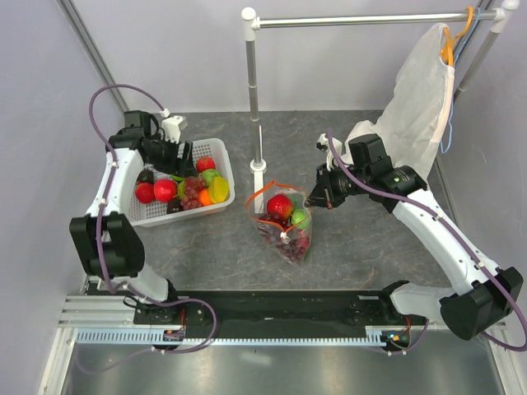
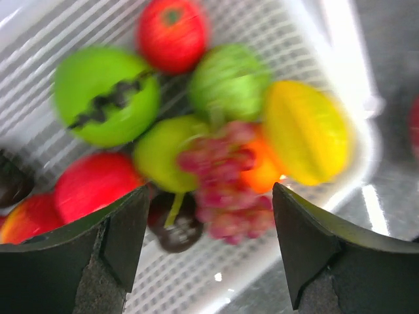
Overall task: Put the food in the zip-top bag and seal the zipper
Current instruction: Pick up the fake fruit from the bin.
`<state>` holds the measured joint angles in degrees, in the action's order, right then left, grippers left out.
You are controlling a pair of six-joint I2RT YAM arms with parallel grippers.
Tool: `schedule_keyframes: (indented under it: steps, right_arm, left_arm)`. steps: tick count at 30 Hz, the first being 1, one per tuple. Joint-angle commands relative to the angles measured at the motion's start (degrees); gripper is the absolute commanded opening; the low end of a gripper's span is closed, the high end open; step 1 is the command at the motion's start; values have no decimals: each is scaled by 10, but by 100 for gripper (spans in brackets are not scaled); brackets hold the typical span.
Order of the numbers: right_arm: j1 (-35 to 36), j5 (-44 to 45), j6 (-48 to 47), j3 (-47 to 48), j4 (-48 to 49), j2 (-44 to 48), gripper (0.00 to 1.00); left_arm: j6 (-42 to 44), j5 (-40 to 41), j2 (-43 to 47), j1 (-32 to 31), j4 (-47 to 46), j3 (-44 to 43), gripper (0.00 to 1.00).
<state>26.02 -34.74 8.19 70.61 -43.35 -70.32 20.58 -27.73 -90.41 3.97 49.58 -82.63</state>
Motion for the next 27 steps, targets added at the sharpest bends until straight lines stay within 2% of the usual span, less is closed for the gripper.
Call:
schedule_keyframes:
  steps: [1,6,11,14,17,18,20,21,27]
  right_arm:
    - [0,-10,-17,15,1,12,0]
    - [0,-12,-19,15,-2,10,0]
    - [0,-12,-17,12,-1,4,0]
    - [0,-11,-16,15,-1,2,0]
    - [0,-10,-17,21,-2,0,0]
    - [0,-10,-16,23,-2,1,0]
    - [0,-12,-17,23,-2,0,0]
    - [0,-12,-17,22,-2,-1,0]
    - [0,-17,-16,17,-2,-3,0]
  left_arm:
    - [37,56,-38,54,10,-24,81]
    - [123,65,-73,102,24,-26,82]
    - [131,44,-90,120,27,-50,83]
    - [127,57,-107,120,32,-72,84]
    - [201,60,-136,124,92,-105,86]
    - [259,55,-141,126,107,-121,86]
    - [310,57,-150,135,145,-131,87]
    - [362,62,-153,136,160,-139,87]
    - [503,107,-165,141,199,-145,89]
